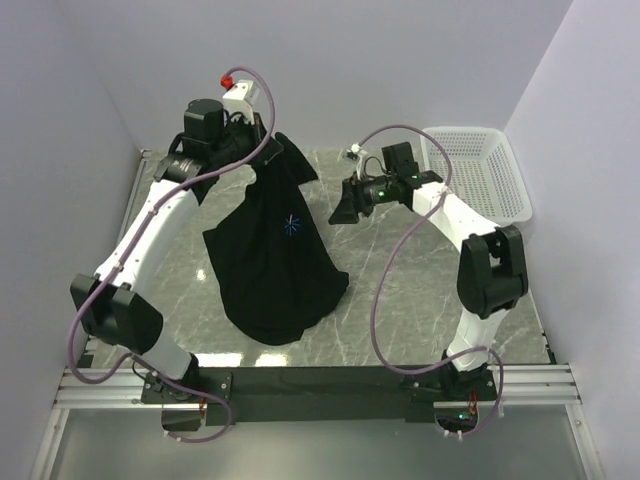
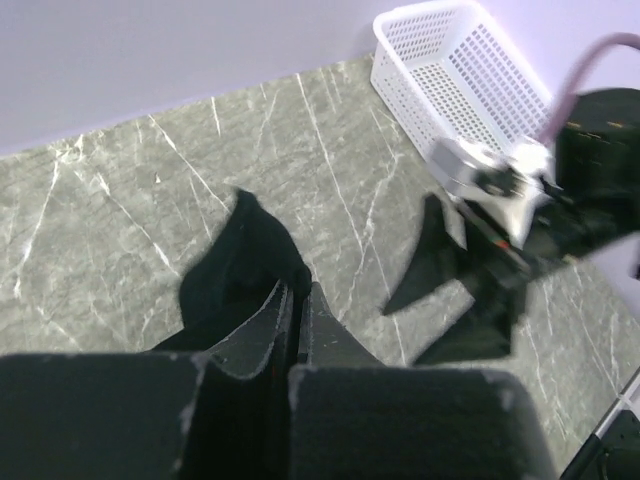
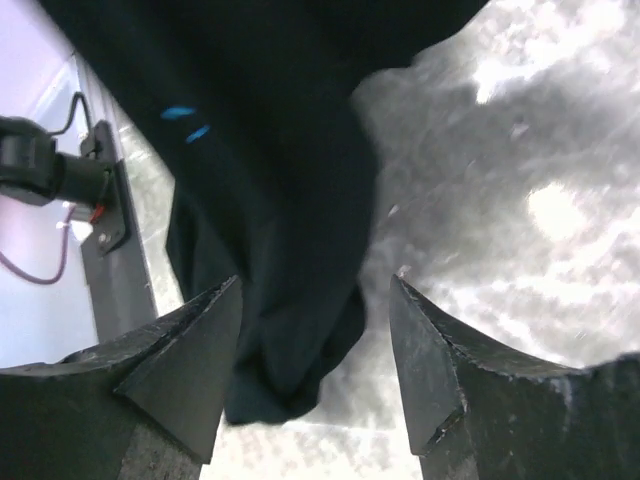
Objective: Fold and stack the t-shirts
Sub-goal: Flatten the tshirt out
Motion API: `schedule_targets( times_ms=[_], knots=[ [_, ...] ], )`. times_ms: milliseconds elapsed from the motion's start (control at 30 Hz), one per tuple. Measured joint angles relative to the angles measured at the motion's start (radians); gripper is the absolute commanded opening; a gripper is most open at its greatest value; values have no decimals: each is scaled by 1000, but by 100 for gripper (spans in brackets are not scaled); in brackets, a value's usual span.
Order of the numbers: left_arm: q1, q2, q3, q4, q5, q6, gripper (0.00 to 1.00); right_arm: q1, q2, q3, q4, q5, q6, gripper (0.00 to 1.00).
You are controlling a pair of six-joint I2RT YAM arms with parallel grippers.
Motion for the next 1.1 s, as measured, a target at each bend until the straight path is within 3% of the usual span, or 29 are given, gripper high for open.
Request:
schedule_targets(
  times_ms=[267,667,767,800,833,900,1100],
  knots=[
    [0,-144,-40,-28,-11,2,1,40,198,185,5,-18,-35,68],
    [2,-187,-40,-69,-46,-4,0,163,217,145,-14,-127,-79,66],
    [3,-195,-40,-77,-54,-6,0,186,217,77,20,-143,-41,49],
    [3,-199,-40,-77,-58,-6,0,192,217,52,41,-149,-16,31],
    [3,-204,-40,-77,-63,-7,1,194,217,35,59,-151,-1,18],
    [3,-216,-40,-79,-73,-10,1,201,217,13,74,-148,40,0],
    [8,-282,-40,-90,-145,-7,1,133,150,19,127,-113,94,0]
  ],
)
